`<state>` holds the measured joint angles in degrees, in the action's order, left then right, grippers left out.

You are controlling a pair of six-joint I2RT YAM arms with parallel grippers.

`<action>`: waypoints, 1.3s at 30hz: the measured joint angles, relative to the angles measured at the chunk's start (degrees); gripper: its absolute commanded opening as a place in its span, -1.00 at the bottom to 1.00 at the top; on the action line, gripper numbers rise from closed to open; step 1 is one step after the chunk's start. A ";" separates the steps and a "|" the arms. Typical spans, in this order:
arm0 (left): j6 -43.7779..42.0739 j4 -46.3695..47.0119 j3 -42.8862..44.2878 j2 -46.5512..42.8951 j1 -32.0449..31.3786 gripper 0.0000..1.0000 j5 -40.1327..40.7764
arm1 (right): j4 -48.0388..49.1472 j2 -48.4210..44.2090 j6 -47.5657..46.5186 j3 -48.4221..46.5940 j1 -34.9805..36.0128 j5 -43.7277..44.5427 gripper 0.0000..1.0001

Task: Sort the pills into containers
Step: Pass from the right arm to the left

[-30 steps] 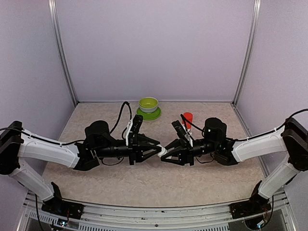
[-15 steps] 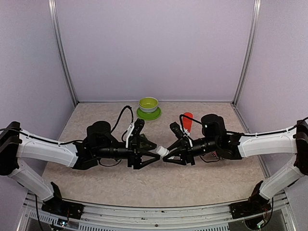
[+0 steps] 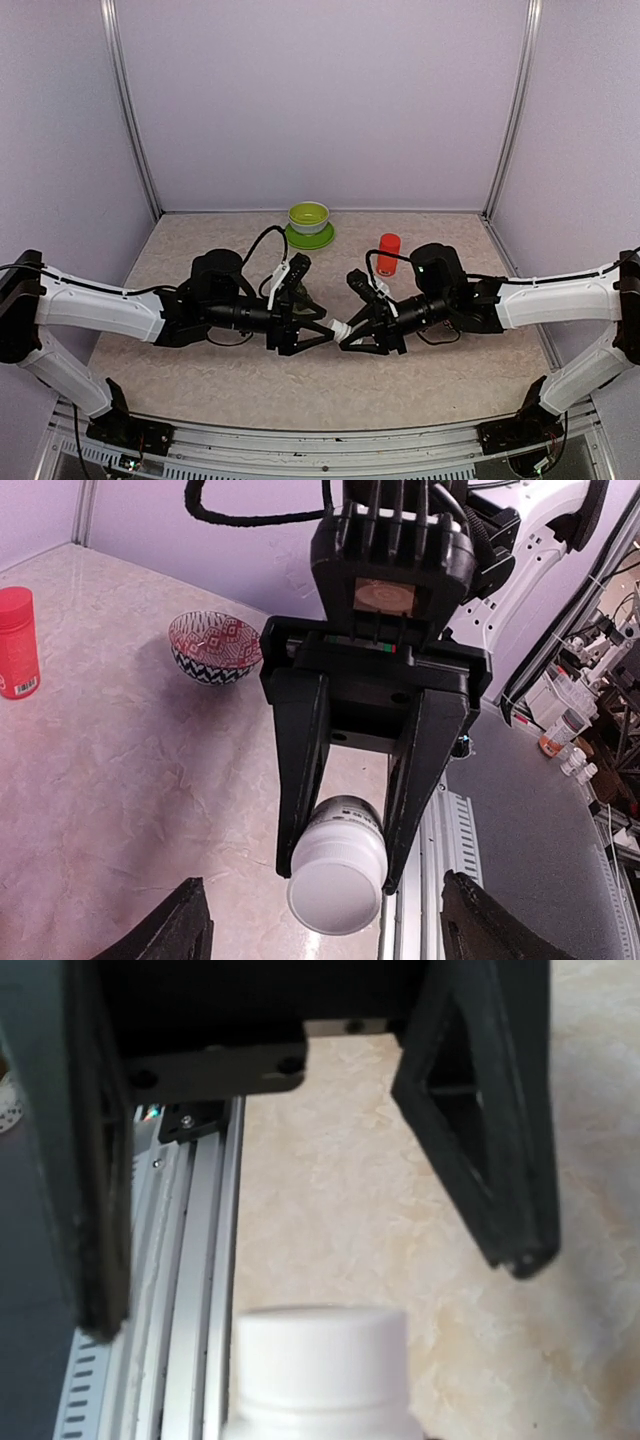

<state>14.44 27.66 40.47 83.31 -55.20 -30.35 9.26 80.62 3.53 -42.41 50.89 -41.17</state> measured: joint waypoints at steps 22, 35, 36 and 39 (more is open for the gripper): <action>-0.90 -1.57 1.60 2.64 0.17 0.01 -5.05 | -0.04 1.03 -1.62 -0.96 1.14 -0.83 -0.50; -0.52 -0.98 1.73 3.34 0.52 -0.35 -6.97 | -0.04 1.14 -1.81 -0.96 1.16 -0.76 -0.49; -0.50 -0.96 1.73 3.43 0.52 -0.41 -7.15 | -0.04 1.14 -1.81 -0.96 1.16 -0.74 -0.49; -0.35 -0.83 1.73 3.45 0.52 -0.51 -7.41 | 0.00 1.25 -1.73 -0.96 1.14 -0.76 -0.49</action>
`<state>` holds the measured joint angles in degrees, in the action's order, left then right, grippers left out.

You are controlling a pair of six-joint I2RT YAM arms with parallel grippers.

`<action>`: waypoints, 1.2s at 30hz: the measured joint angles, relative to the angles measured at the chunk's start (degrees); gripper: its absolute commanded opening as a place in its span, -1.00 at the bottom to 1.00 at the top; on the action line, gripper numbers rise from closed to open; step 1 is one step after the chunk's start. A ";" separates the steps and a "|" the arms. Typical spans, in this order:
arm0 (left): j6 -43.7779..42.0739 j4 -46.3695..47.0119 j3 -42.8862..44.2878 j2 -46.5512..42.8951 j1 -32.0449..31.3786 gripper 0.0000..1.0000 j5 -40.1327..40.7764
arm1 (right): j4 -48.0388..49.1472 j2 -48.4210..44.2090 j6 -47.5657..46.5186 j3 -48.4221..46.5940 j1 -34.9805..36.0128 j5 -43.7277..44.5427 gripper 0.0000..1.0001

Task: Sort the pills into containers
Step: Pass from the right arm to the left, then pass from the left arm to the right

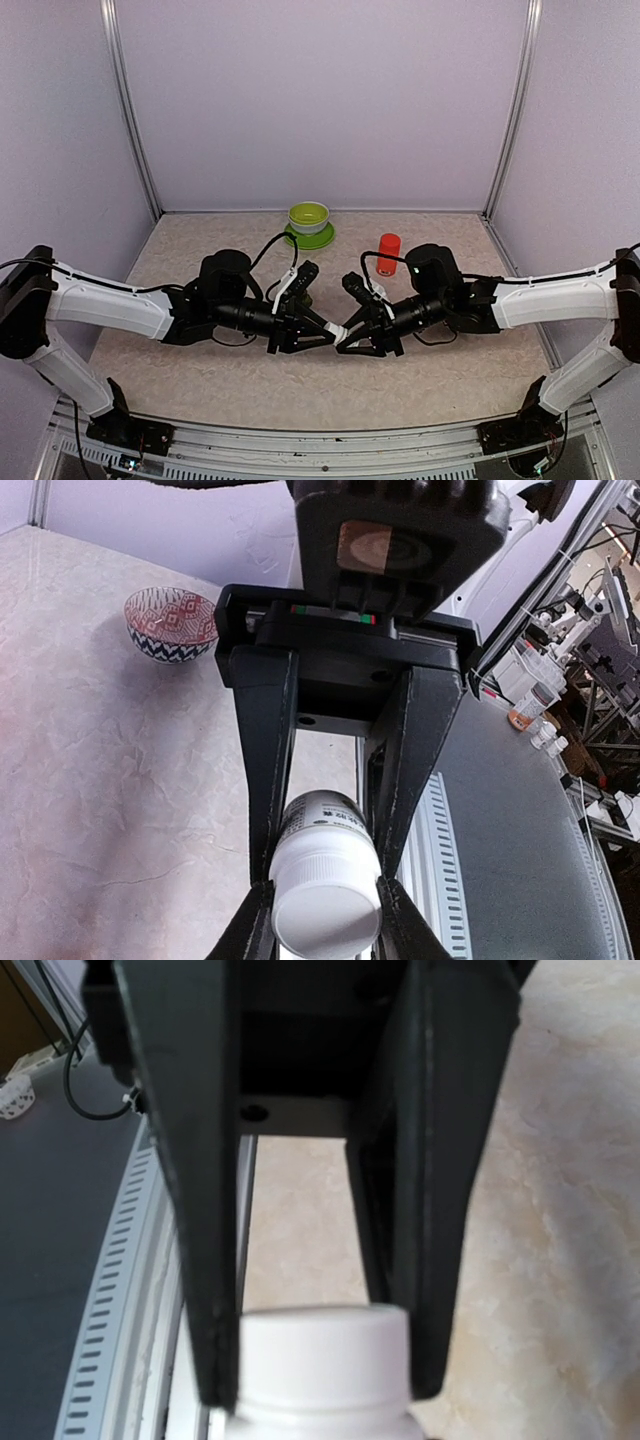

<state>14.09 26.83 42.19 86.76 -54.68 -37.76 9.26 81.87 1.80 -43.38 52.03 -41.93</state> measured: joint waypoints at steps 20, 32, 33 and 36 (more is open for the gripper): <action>2.19 6.01 -2.01 -0.17 0.26 -0.83 -0.39 | 3.30 0.85 1.51 0.24 0.09 -0.17 0.42; 2.05 6.34 -2.47 -1.36 0.26 -0.83 1.01 | 22.93 1.38 12.63 7.26 -0.07 -5.01 0.44; 1.95 6.12 -2.47 -1.60 0.26 -0.83 1.14 | 25.59 1.57 14.19 8.22 -0.09 -5.20 0.41; 1.62 5.44 -2.47 -2.56 0.26 -0.83 1.81 | 31.89 2.49 18.03 10.56 -0.35 -5.27 0.32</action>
<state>15.70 32.27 39.72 84.20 -54.41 -35.94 41.15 84.36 19.84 -32.82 51.68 -47.20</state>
